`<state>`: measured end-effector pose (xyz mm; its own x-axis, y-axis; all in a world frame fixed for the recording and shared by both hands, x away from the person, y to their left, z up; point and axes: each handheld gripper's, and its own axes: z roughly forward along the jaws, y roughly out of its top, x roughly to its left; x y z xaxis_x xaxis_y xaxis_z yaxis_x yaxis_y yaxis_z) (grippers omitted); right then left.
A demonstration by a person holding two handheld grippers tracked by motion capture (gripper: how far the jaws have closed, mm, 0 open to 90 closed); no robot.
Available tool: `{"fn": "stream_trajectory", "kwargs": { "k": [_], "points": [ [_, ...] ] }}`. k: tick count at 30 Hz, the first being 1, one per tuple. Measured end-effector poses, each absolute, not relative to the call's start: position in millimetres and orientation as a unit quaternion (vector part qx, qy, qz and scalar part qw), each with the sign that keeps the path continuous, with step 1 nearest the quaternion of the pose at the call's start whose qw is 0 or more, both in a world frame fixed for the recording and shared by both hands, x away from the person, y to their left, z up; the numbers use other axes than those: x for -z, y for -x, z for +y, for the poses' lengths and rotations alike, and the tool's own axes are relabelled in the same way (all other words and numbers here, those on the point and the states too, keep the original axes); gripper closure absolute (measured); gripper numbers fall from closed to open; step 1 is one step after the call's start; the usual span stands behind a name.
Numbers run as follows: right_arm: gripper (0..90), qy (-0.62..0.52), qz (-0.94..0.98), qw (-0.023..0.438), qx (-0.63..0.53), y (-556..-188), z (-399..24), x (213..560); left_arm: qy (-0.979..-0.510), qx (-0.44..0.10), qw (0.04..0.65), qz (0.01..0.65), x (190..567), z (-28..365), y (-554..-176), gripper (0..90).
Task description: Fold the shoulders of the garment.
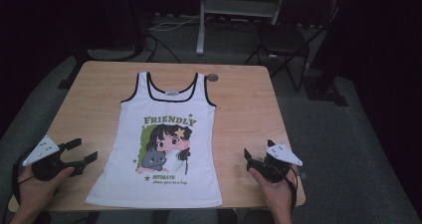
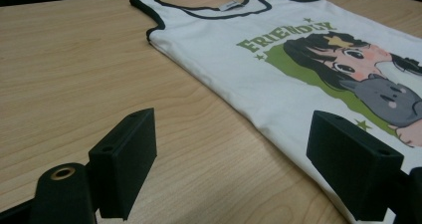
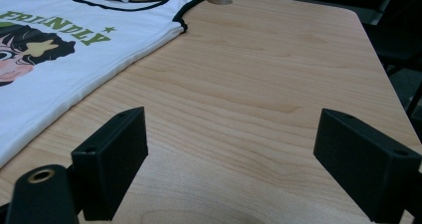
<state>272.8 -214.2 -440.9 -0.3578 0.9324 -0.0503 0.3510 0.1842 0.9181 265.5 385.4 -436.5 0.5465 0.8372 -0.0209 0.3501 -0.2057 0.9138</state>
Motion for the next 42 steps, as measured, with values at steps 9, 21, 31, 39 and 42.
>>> {"fn": "stream_trajectory", "kwargs": {
  "k": [9, 21, 31, 39, 42],
  "points": [
    [13.3, -0.459, 0.699, 0.329, -0.440, -272.8, -212.9, 440.9, -0.732, -0.250, 0.487, 0.406, 435.0, 384.0, -270.8, 19.5],
    [13.3, -0.456, 0.701, 0.326, -0.442, -274.4, -212.9, 440.9, -0.735, -0.261, 0.489, 0.391, 409.8, 368.7, -324.3, 19.6],
    [13.3, -0.451, 0.705, 0.328, -0.438, -275.1, -211.0, 441.1, -0.756, -0.258, 0.461, 0.386, 379.9, 346.3, -401.6, 19.6],
    [13.3, -0.448, 0.710, 0.324, -0.436, -275.9, -210.6, 440.9, -0.749, -0.255, 0.451, 0.412, 367.2, 336.7, -448.5, 19.7],
    [13.2, -0.447, 0.711, 0.323, -0.436, -275.8, -210.4, 441.0, -0.745, -0.255, 0.447, 0.424, 367.4, 334.1, -463.5, 19.7]
  ]
}}
